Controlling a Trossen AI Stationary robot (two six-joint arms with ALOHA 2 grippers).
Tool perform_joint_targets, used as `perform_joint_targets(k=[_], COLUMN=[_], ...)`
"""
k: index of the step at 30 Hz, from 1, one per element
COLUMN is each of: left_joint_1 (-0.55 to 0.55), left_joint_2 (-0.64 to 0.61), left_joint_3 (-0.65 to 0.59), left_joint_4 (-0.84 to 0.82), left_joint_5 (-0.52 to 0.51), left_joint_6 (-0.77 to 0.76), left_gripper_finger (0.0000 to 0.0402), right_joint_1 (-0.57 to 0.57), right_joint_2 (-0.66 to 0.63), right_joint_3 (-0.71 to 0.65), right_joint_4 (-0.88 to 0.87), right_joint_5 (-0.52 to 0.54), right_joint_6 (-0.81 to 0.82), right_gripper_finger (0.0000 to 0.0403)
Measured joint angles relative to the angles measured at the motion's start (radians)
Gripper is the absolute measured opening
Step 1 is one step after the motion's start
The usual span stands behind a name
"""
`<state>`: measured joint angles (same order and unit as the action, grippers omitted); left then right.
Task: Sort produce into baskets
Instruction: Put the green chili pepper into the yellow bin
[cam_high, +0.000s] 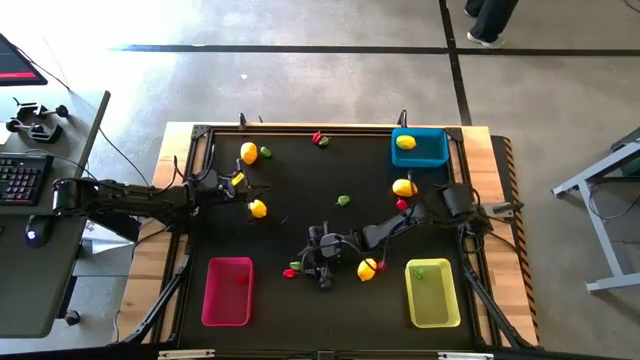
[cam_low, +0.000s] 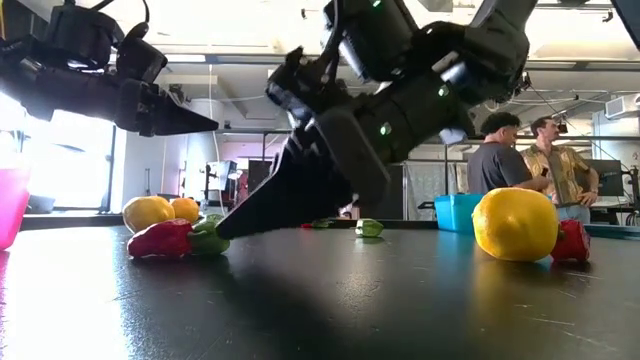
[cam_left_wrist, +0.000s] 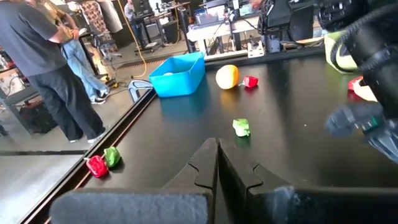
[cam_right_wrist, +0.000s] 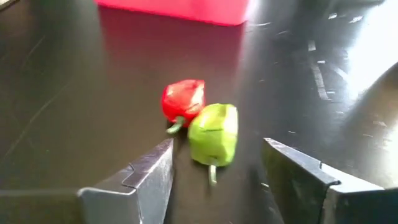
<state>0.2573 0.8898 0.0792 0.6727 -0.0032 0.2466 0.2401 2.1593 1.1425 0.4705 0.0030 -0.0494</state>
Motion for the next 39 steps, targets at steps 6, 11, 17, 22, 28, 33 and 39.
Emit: perform_joint_targets(k=[6, 11, 17, 22, 28, 33, 39], left_joint_1=[0.0, 0.0, 0.0, 0.0, 0.0, 0.0, -0.002], left_joint_2=[0.0, 0.0, 0.0, 0.0, 0.0, 0.0, 0.0], left_joint_3=[0.0, 0.0, 0.0, 0.0, 0.0, 0.0, 0.0], left_joint_4=[-0.004, -0.009, -0.024, -0.025, -0.026, -0.026, -0.038], left_joint_5=[0.0, 0.0, 0.0, 0.0, 0.0, 0.0, 0.0], left_joint_6=[0.0, 0.0, 0.0, -0.006, -0.008, -0.009, -0.009], left_gripper_finger=[0.0, 0.0, 0.0, 0.0, 0.0, 0.0, 0.0], right_joint_1=[-0.008, -0.019, -0.027, -0.038, -0.059, -0.055, -0.007], right_joint_2=[0.021, 0.022, 0.023, 0.008, -0.096, -0.246, -0.441], right_joint_3=[0.036, 0.036, 0.035, 0.035, 0.035, 0.035, 0.035], right_joint_4=[0.004, -0.004, -0.021, -0.056, -0.208, -0.439, -0.802], right_joint_5=[-0.023, -0.032, -0.041, -0.055, -0.025, 0.044, 0.069], right_joint_6=[-0.004, 0.007, 0.015, 0.018, 0.02, 0.047, 0.272], right_gripper_finger=[0.0208, 0.0159, 0.0074, 0.0031, 0.0034, 0.0032, 0.0033])
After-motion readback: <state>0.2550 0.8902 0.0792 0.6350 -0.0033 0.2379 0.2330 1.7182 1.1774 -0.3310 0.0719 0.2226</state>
